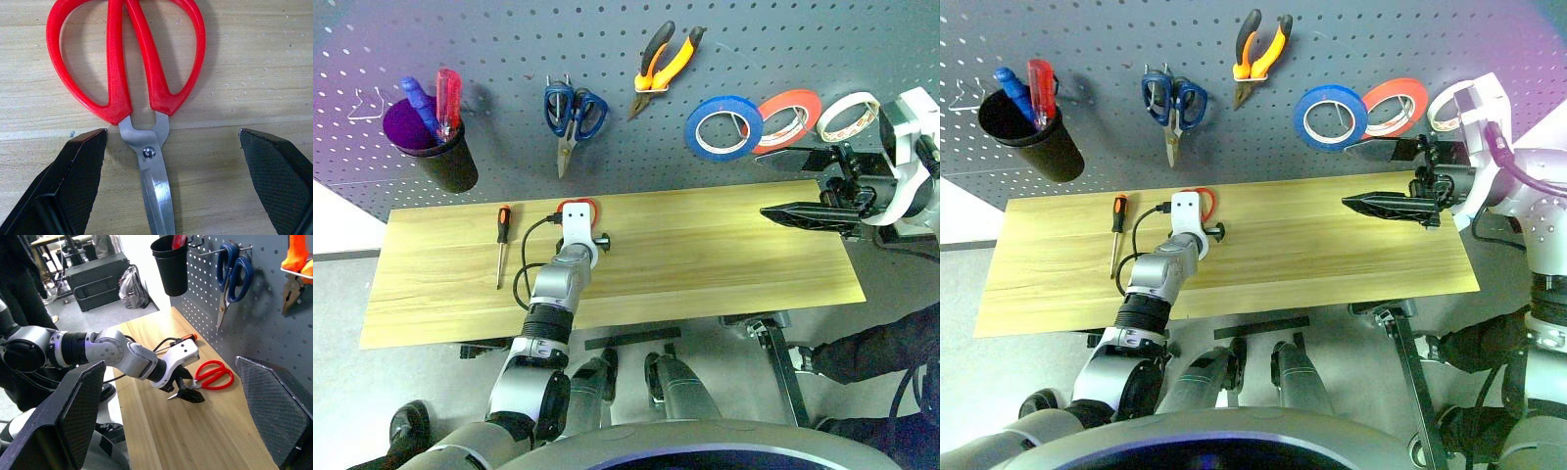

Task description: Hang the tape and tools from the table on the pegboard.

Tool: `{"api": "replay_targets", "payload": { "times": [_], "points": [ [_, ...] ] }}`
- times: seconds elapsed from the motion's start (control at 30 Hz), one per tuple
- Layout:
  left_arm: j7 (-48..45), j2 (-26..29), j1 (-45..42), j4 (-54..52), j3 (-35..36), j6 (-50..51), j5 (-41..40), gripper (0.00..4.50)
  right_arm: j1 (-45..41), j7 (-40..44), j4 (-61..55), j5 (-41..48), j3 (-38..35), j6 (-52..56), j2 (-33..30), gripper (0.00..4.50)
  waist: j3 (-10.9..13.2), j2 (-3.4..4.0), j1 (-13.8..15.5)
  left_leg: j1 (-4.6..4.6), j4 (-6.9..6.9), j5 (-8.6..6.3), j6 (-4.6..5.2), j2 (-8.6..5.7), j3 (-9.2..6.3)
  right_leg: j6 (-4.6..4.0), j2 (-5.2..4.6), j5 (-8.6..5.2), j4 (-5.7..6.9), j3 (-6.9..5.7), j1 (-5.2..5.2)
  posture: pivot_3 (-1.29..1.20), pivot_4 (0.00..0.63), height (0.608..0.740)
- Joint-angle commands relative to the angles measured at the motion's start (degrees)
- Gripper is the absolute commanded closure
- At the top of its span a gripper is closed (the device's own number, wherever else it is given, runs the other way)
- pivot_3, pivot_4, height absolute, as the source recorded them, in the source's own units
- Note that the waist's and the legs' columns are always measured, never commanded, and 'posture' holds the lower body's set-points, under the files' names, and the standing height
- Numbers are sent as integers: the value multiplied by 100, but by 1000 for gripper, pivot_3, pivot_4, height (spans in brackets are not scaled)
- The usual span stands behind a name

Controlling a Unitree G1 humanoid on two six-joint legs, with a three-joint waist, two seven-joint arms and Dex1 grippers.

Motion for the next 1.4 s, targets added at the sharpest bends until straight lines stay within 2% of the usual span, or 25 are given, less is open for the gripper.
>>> {"api": "replay_targets", "payload": {
  "times": [0.03, 0.47, 0.6, 0.77, 0.97, 1.4],
  "points": [
    [1, -69, 181, 248, 104, 232, -59, 0, 5, 203, -265, 233, -97, 140, -171, 28, 0, 0, 0, 0, 0, 0, 0, 0, 0, 0, 0, 0, 0, 0, 0, -216, 418, 740],
    [122, -120, 233, 263, 153, 488, 36, 0, 3, 258, -365, 235, -49, 302, -170, 28, 0, 0, -1, 0, -1, -3, 2, 0, 2, 4, -2, -3, -1, 1, 0, -218, 416, 740],
    [283, -114, 296, 307, 175, 480, 127, 772, -34, 248, -311, 196, -32, 327, -198, 0, 0, 1, -1, 1, -2, -3, 3, 0, 2, 5, -2, -3, -1, 1, 0, -219, 413, 740],
    [361, -120, 278, 310, 308, 464, 89, 2408, -36, 241, -328, 164, -22, 290, -211, 0, 0, 1, -1, 1, -3, -4, 2, 0, 2, 6, -2, -4, -1, 1, 0, -220, 409, 740],
    [386, -170, 275, 310, 393, 555, 55, 4144, -85, 211, -336, 182, -13, 324, -214, 0, 0, 1, 9, 1, -2, -7, -3, 0, 4, 7, -5, -4, -2, 1, 3, -218, 412, 740],
    [193, -234, 365, -8, 493, 733, -53, 4236, -68, 173, -245, 79, 26, 199, -164, 0, 0, 1, 8, 1, -4, -10, -5, 0, 6, 10, -7, -7, -5, 1, 3, -208, 413, 740]
  ]
}}
